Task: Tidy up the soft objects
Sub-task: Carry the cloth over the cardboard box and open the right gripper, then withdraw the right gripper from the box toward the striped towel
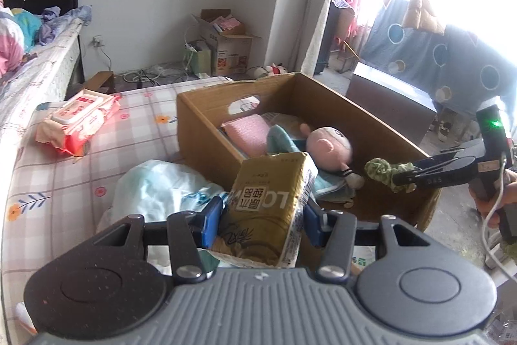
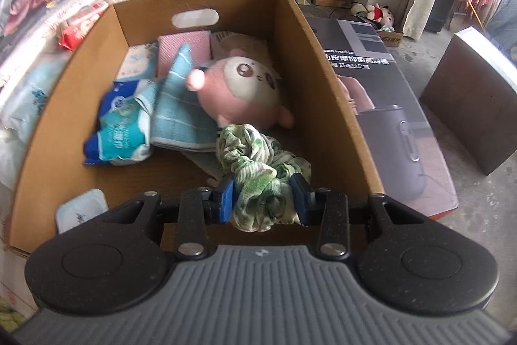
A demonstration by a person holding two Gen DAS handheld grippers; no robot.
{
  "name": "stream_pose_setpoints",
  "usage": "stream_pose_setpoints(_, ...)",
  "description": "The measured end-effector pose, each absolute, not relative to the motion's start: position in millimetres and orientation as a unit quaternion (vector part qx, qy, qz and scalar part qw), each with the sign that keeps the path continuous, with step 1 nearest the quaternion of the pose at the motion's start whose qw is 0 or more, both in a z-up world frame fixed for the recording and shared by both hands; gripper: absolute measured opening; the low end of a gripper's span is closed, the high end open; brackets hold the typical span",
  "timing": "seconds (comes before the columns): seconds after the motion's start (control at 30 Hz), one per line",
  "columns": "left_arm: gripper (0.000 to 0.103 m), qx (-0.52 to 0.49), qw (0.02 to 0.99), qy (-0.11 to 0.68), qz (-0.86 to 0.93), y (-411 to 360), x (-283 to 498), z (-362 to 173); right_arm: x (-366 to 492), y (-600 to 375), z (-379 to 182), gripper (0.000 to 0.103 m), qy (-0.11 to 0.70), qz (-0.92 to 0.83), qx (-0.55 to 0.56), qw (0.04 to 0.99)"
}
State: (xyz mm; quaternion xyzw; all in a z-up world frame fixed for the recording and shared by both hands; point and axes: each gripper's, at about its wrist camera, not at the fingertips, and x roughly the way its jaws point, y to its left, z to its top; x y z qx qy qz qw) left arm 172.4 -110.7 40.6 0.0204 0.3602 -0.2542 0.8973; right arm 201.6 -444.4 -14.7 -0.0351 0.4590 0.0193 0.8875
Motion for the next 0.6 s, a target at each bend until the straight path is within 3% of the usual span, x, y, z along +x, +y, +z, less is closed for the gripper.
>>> stream_pose_setpoints(0.2, 0.052, 0.021, 0.873, 0.385, -0.299, -153.1, 192.3, 31.9, 203.4, -445.1, -22.9, 0.050, 0.457, -0.006, -0.097, 0.884)
stream_pose_setpoints(0.6, 0.053, 0.055, 0.809, 0.472, -0.346, -271.4, 231.3, 3.2, 151.5, -483.7, 20.0, 0.060, 0.386, -0.002, 0.062, 0.920)
